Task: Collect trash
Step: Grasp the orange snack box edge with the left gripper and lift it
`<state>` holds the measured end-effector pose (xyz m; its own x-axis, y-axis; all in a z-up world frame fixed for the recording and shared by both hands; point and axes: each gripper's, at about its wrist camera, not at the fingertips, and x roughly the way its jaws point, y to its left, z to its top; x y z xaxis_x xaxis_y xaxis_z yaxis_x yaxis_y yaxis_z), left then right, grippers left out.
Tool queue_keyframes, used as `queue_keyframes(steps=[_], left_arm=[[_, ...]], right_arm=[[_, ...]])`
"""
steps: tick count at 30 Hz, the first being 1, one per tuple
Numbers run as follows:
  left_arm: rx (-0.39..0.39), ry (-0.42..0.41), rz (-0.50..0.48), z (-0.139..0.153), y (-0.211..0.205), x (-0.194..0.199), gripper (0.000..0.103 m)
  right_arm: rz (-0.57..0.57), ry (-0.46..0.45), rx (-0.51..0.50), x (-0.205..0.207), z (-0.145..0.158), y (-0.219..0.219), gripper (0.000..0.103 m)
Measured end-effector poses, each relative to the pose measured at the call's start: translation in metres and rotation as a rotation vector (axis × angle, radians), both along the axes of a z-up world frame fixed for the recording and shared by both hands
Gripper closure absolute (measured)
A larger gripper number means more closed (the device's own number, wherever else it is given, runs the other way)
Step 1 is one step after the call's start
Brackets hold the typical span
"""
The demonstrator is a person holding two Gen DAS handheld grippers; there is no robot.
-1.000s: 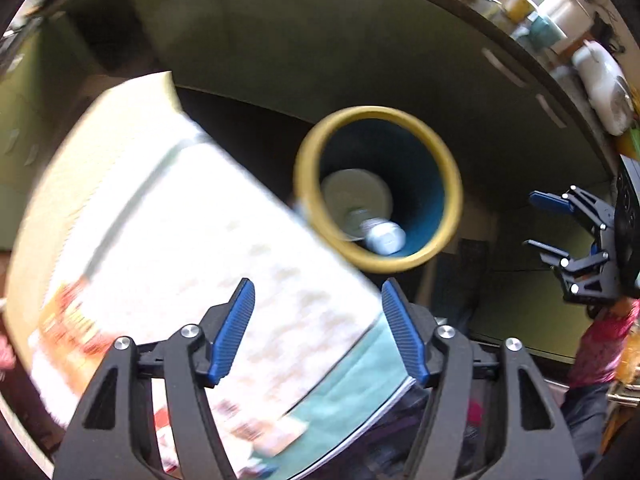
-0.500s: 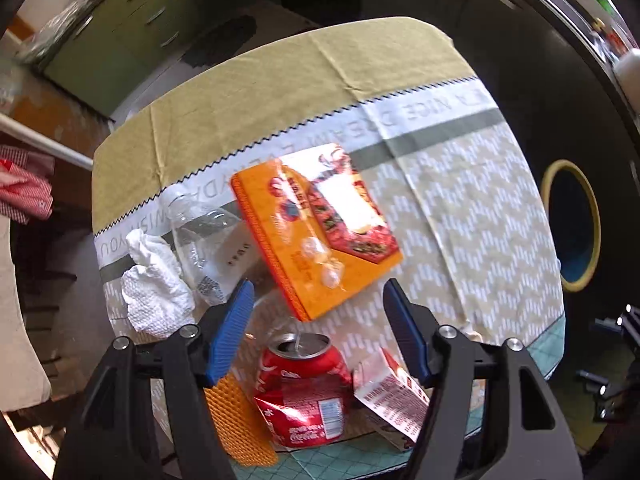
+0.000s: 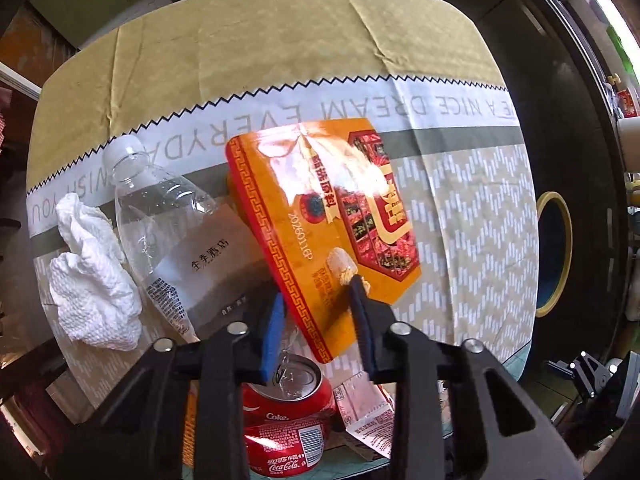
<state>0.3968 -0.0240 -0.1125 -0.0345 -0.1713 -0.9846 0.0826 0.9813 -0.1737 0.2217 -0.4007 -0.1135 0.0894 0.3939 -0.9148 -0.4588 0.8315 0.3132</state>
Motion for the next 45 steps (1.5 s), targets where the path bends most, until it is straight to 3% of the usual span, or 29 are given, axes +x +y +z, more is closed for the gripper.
queue_keyframes(steps=[3,14,28,35,45], left_arm=[[-0.017,-0.031,0.005,0.006,0.000,-0.001,0.093],[-0.013,-0.219,-0.066,0.051,-0.022,-0.015,0.098],[0.003,-0.280,-0.097,0.077,-0.030,-0.025,0.098],[0.005,-0.296,-0.091,0.084,-0.026,-0.024,0.098],[-0.001,-0.307,-0.078,0.088,-0.022,-0.023,0.099]], right_arm=[[-0.005,0.009,0.005,0.001,-0.002,0.004,0.041],[0.038,0.099,-0.004,-0.002,-0.026,0.051,0.041],[-0.019,0.178,-0.141,-0.007,-0.052,0.115,0.040],[-0.044,0.130,-0.188,-0.009,-0.053,0.139,0.033],[-0.039,0.079,-0.260,-0.029,-0.065,0.174,0.037]])
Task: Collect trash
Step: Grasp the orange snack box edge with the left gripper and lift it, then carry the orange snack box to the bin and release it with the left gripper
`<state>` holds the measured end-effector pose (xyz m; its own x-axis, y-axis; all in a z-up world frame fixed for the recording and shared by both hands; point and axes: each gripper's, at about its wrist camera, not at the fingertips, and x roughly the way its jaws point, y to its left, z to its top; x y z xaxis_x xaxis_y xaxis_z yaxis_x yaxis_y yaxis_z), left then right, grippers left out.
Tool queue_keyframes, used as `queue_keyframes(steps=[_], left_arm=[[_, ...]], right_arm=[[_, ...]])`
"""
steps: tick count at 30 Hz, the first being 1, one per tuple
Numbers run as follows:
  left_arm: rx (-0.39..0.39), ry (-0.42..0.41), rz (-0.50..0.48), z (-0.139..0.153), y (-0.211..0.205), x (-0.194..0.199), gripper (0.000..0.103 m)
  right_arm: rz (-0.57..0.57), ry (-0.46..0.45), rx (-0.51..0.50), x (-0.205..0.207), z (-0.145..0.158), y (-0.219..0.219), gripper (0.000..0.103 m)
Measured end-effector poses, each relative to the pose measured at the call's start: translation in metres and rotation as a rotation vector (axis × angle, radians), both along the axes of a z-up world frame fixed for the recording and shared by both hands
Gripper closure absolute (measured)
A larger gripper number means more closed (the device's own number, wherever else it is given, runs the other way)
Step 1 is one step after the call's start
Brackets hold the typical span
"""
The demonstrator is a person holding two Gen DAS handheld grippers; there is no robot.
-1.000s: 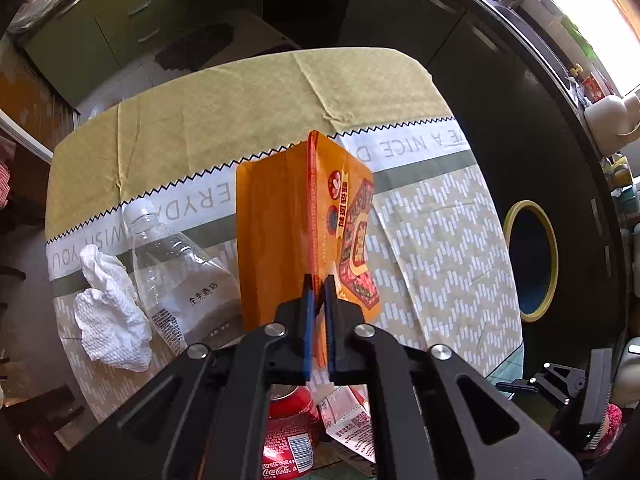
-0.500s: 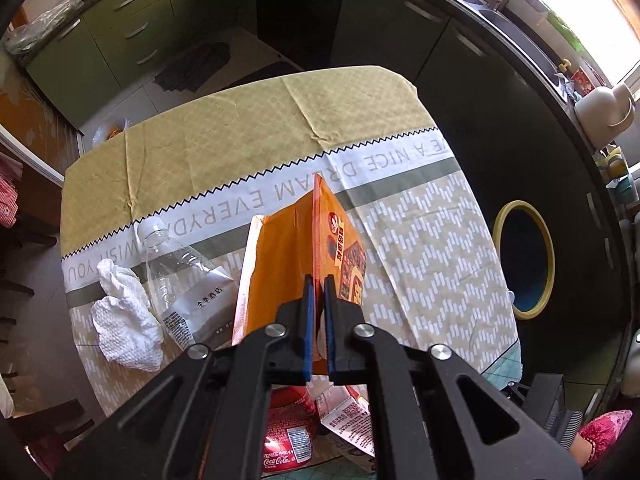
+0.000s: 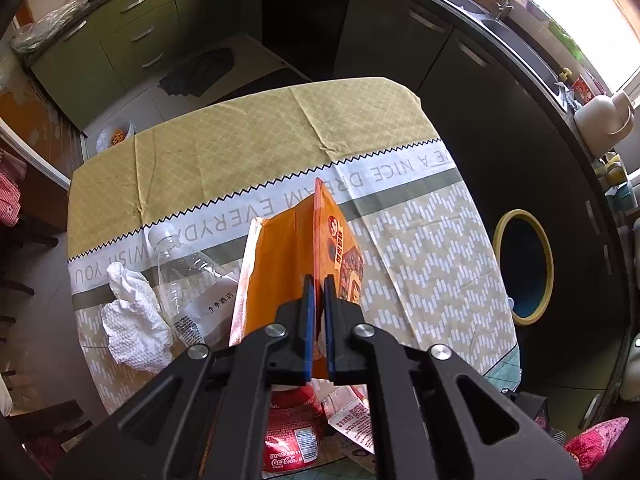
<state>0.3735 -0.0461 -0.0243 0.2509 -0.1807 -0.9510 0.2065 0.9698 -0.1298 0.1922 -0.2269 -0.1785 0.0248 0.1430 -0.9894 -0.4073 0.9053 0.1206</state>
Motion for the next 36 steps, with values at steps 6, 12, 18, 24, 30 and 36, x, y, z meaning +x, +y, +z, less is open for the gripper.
queue_keyframes(steps=[6,12,18,24,30,36], left_arm=[[-0.017,-0.009,-0.007,0.007,0.001,-0.002,0.099],[-0.035,-0.022,-0.028,0.016,-0.008,-0.006,0.098],[-0.064,-0.034,-0.097,0.028,-0.037,-0.017,0.099],[-0.088,-0.046,-0.201,0.042,-0.089,-0.033,0.098],[-0.084,-0.041,-0.321,0.051,-0.156,-0.052,0.098],[-0.084,-0.041,-0.423,0.056,-0.219,-0.064,0.098]], right_arm=[[0.022,-0.034,-0.020,-0.004,-0.001,-0.003,0.046],[-0.052,-0.093,0.044,-0.006,0.025,-0.040,0.046],[-0.336,-0.217,0.060,0.015,0.058,-0.160,0.046],[-0.565,-0.179,-0.004,0.058,0.013,-0.276,0.046],[-0.609,-0.097,-0.013,0.091,-0.048,-0.318,0.045],[-0.634,-0.088,0.038,0.093,-0.062,-0.343,0.038]])
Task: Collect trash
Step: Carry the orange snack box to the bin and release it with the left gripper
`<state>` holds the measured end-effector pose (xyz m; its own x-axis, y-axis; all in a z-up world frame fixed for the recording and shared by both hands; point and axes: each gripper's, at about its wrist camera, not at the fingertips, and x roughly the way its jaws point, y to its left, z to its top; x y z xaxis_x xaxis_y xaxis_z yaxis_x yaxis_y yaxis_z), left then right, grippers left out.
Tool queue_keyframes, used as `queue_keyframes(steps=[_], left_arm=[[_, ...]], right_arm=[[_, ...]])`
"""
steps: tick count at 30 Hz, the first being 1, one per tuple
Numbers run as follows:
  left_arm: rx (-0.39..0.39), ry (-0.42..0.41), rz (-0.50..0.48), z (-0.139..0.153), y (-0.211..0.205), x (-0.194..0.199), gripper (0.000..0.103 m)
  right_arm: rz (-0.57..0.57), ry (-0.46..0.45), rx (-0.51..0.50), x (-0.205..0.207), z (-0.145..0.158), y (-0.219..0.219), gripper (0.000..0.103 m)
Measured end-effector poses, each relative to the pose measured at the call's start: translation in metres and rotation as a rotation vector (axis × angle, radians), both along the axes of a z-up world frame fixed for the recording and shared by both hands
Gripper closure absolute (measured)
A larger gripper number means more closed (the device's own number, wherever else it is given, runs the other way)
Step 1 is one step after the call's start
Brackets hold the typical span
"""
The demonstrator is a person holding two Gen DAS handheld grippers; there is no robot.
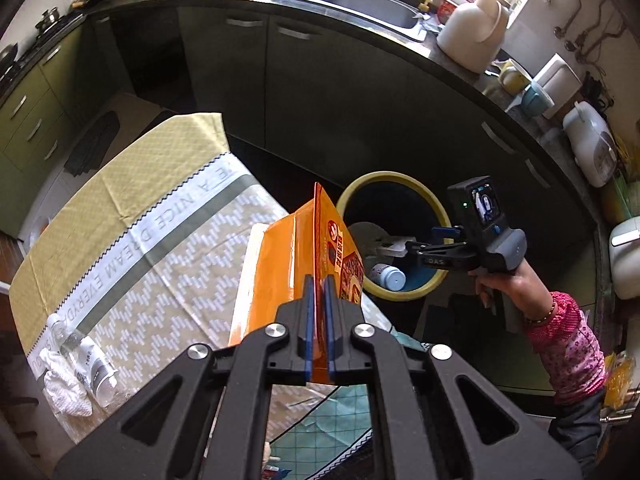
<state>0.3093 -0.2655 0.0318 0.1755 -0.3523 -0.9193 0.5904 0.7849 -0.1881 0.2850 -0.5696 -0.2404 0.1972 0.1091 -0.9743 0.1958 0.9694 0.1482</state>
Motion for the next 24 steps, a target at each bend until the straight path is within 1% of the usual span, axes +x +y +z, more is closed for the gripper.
queue_keyframes(steps=[2,5,6,9,13,15,19,20,23,24], left_arm=[[-0.001,-0.005,-0.030,0.000,-0.021,-0.003,0.098],[-0.007,-0.015,-0.077,-0.001,-0.054,-0.007,0.098],[-0.007,-0.016,-0.092,-0.004,-0.065,-0.008,0.098],[0.010,-0.009,-0.128,-0.019,-0.101,-0.010,0.098],[0.028,-0.001,-0.153,-0.048,-0.139,-0.008,0.098],[0.034,0.007,-0.157,-0.062,-0.155,-0.005,0.098],[0.072,0.024,-0.151,-0.087,-0.181,0.002,0.096],[0.079,0.031,-0.149,-0.093,-0.185,0.004,0.095],[0.088,0.037,-0.133,-0.103,-0.191,0.009,0.086],[0.090,0.037,-0.130,-0.103,-0.190,0.010,0.086]], right_arm=[[-0.015,-0.045,0.039,-0.010,0.011,-0.007,0.038],[-0.035,-0.145,0.078,-0.040,0.041,-0.020,0.038],[-0.043,-0.175,0.089,-0.052,0.051,-0.025,0.038],[-0.061,-0.224,0.107,-0.085,0.069,-0.041,0.038],[-0.094,-0.256,0.087,-0.127,0.085,-0.057,0.038],[-0.118,-0.265,0.078,-0.147,0.088,-0.067,0.038],[-0.154,-0.265,0.069,-0.175,0.092,-0.084,0.038],[-0.158,-0.263,0.071,-0.179,0.093,-0.087,0.038],[-0.159,-0.267,0.080,-0.176,0.093,-0.087,0.038],[-0.157,-0.271,0.084,-0.178,0.097,-0.093,0.038]])
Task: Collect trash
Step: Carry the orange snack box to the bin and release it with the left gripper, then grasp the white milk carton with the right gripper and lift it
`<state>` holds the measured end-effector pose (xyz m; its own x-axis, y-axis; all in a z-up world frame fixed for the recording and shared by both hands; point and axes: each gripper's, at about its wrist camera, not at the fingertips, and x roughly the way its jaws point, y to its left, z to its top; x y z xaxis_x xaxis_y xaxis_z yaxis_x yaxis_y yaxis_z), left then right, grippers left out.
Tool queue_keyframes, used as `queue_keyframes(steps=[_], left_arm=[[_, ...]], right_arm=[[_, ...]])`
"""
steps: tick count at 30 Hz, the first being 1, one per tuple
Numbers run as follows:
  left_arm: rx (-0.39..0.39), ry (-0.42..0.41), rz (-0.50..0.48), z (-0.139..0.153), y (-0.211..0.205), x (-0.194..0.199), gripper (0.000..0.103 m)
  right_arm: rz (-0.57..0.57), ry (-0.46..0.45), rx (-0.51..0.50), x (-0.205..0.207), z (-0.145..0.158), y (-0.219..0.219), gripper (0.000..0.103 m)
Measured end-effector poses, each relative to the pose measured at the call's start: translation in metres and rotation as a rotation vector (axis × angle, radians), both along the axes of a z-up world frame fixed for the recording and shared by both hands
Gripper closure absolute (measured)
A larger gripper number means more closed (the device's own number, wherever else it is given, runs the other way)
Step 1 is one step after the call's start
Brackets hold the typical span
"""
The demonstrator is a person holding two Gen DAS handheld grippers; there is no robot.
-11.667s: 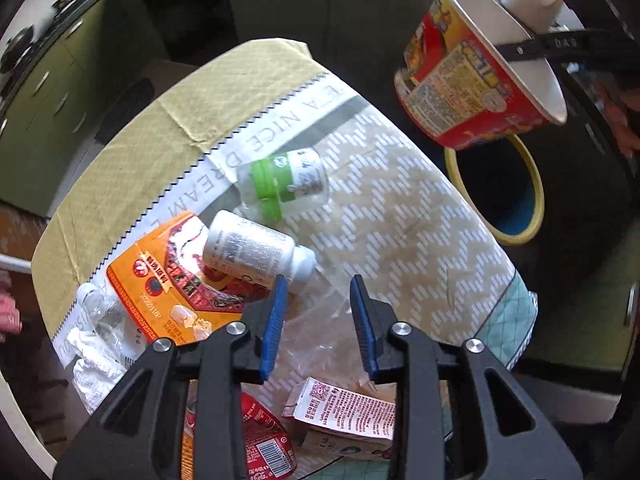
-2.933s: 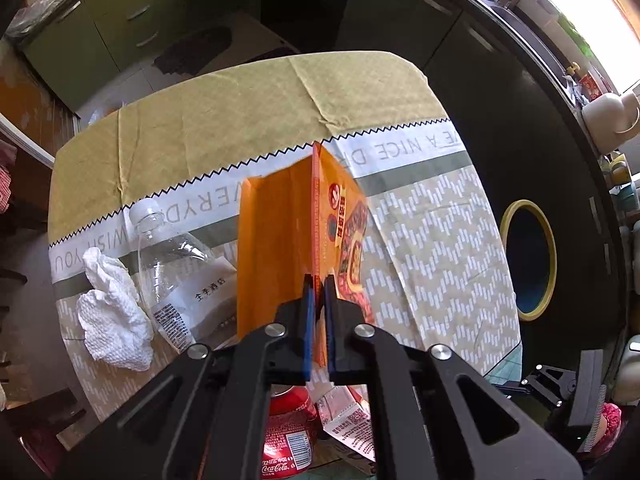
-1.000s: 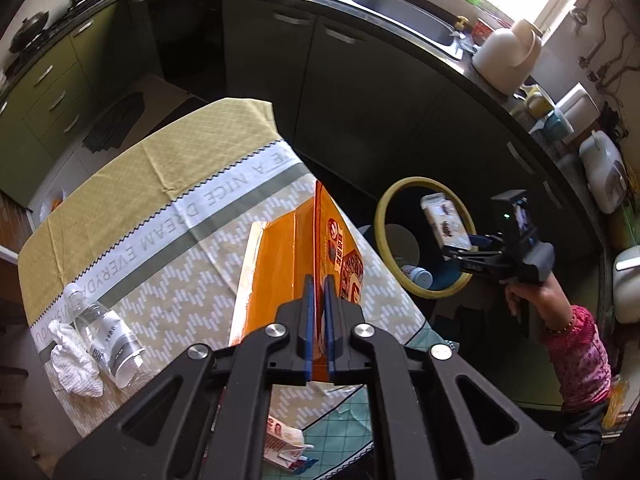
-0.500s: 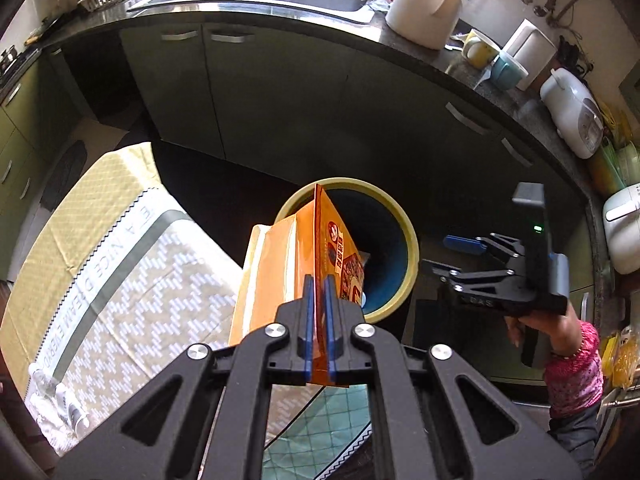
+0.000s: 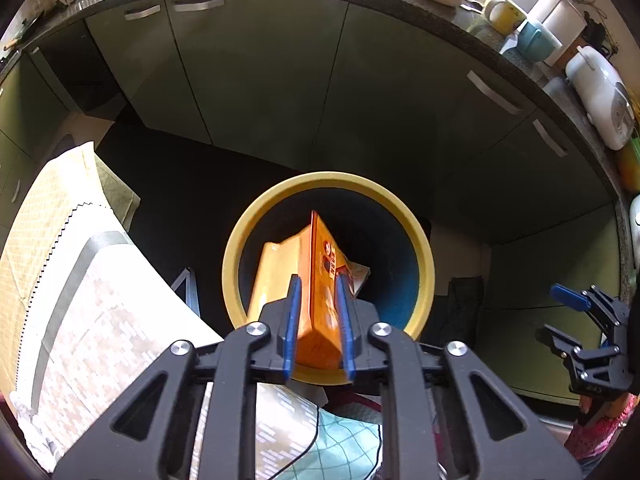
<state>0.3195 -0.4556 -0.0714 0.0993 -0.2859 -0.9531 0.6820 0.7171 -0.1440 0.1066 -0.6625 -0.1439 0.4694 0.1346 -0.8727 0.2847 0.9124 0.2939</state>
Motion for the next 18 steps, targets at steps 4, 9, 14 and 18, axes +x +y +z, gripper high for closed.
queue_keyframes(steps=[4,9,14,18], left_arm=[[-0.001,0.020,0.003,0.008,0.014,0.000,0.085],[-0.017,-0.021,0.027,0.056,0.082,-0.018,0.064],[0.003,-0.096,0.137,0.099,0.194,-0.041,0.059],[0.057,-0.105,0.273,0.104,0.285,-0.062,0.057]], right_arm=[[0.033,-0.025,0.007,0.001,0.007,0.012,0.038],[0.156,-0.053,0.003,0.011,0.019,0.047,0.037],[0.318,-0.058,-0.014,0.036,0.030,0.110,0.037],[0.501,-0.044,-0.013,0.056,0.038,0.190,0.037]])
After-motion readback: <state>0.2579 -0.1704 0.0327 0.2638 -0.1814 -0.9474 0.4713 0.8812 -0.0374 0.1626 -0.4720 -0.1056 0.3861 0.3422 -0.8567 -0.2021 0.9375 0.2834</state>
